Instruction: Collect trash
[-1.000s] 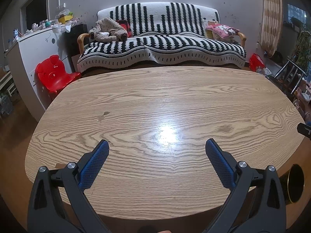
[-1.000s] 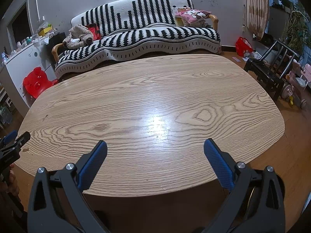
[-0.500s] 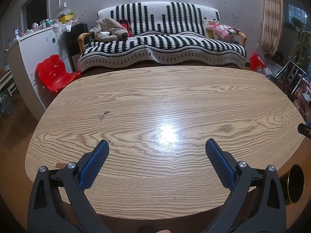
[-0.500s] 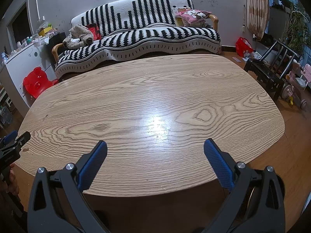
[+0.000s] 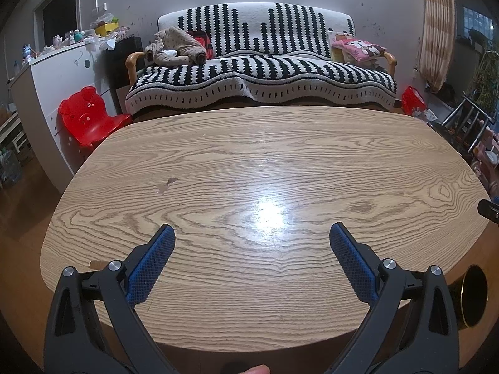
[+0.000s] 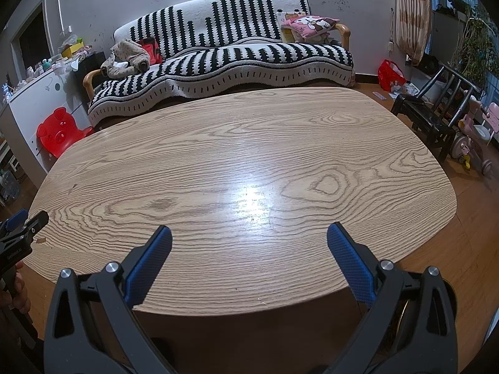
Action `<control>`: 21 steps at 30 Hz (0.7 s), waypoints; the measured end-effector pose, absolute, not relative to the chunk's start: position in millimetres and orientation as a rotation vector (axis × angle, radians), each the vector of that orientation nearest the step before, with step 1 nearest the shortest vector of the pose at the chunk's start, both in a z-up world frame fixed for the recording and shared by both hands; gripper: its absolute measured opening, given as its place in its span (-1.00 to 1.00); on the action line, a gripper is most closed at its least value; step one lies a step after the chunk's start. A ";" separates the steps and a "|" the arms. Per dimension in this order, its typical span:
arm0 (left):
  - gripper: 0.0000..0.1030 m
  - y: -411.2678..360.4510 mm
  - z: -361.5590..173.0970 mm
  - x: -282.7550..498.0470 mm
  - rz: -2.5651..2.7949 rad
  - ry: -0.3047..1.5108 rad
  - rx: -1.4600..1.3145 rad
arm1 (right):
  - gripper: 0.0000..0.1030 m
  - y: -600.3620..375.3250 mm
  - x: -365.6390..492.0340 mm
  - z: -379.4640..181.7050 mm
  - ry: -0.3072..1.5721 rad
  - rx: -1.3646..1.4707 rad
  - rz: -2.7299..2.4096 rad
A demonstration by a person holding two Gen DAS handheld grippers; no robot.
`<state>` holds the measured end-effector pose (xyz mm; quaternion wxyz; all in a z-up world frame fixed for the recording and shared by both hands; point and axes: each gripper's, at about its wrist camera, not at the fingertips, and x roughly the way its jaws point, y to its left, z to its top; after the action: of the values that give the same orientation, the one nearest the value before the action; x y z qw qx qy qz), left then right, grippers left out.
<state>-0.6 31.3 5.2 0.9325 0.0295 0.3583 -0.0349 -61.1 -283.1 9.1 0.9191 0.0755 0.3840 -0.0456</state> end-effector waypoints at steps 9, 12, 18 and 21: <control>0.87 32.9 4.3 -4.6 -0.075 0.729 0.065 | 0.86 -282.7 -61.1 9.2 0.789 0.155 -0.093; 0.87 31.4 6.3 -6.9 -0.084 0.717 0.071 | 0.86 -282.3 -60.8 9.0 0.788 0.155 -0.095; 0.87 31.4 10.0 -6.3 -0.078 0.710 0.067 | 0.86 -282.8 -61.3 9.2 0.789 0.155 -0.093; 0.87 33.6 9.2 -3.5 -0.079 0.731 0.053 | 0.86 -282.6 -61.1 9.0 0.789 0.154 -0.093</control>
<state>-3.5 33.6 9.2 0.9328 0.0257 0.3573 -0.0384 -61.1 -282.6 9.0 0.9192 0.0750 0.3838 -0.0455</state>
